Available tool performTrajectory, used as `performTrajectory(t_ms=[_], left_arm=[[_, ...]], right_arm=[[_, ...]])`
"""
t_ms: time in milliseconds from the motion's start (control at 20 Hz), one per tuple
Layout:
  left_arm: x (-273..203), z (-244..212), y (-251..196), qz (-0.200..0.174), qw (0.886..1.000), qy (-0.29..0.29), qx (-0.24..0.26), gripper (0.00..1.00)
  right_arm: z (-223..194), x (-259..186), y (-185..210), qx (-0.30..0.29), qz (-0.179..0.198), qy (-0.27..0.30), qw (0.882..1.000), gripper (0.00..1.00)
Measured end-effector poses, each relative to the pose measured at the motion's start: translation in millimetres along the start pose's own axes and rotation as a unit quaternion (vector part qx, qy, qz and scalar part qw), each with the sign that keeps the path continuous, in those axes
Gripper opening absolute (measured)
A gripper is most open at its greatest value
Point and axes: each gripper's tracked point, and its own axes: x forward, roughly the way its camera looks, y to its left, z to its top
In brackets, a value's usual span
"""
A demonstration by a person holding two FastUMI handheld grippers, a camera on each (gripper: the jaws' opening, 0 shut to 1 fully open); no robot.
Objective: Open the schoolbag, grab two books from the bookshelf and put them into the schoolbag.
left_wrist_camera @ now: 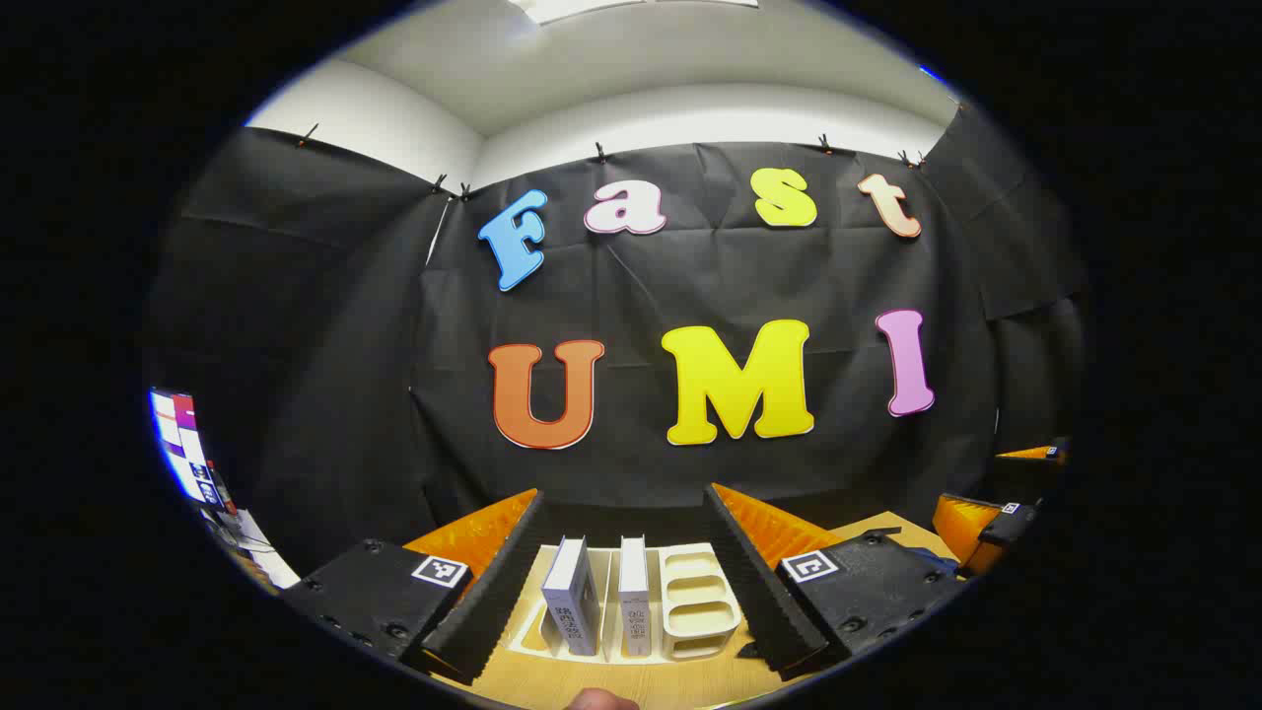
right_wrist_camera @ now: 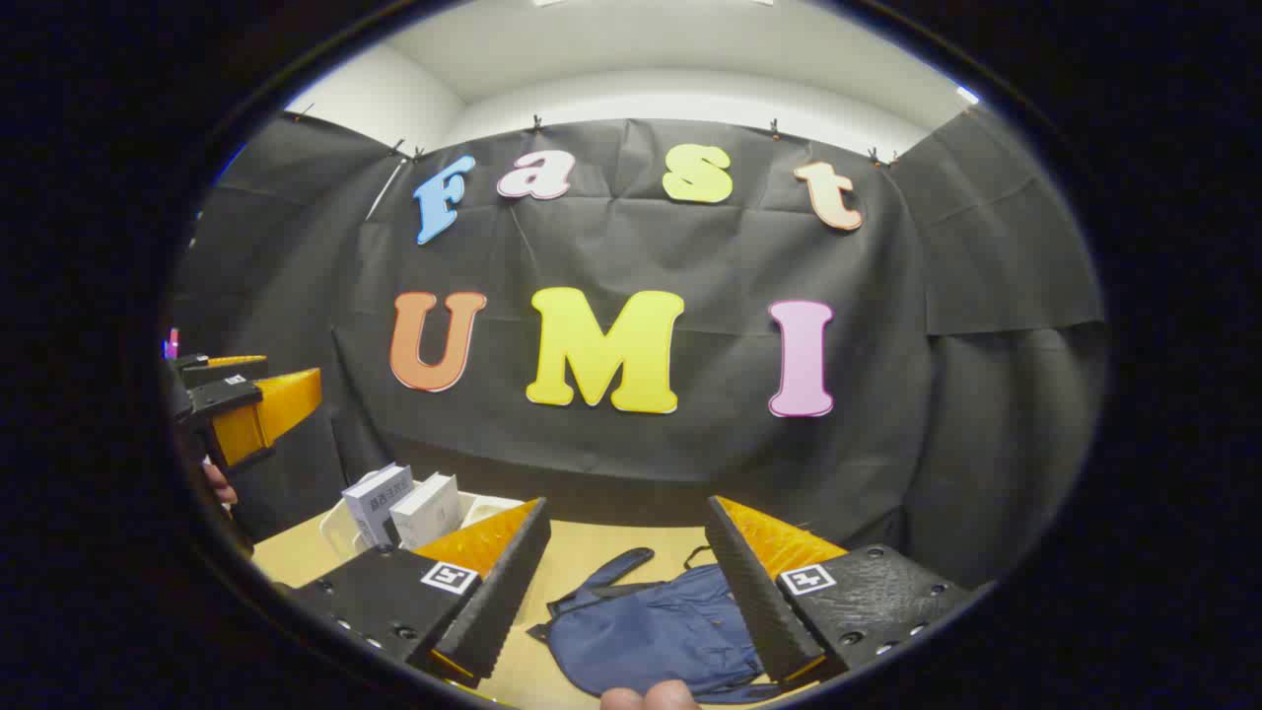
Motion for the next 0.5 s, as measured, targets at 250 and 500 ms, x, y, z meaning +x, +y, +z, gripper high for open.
performTrajectory(t_ms=[250, 500], left_arm=[[-3, 3, -3, -0.003, 1.0, -0.003, -0.004, 0.99], [-6, 3, -8, -0.01, 1.0, 0.0, -0.006, 0.99]], right_arm=[[3, -6, -7, -0.001, -0.008, -0.002, 1.0, 0.98], [-5, -11, -16, 0.004, -0.02, 0.011, 1.0, 0.95]])
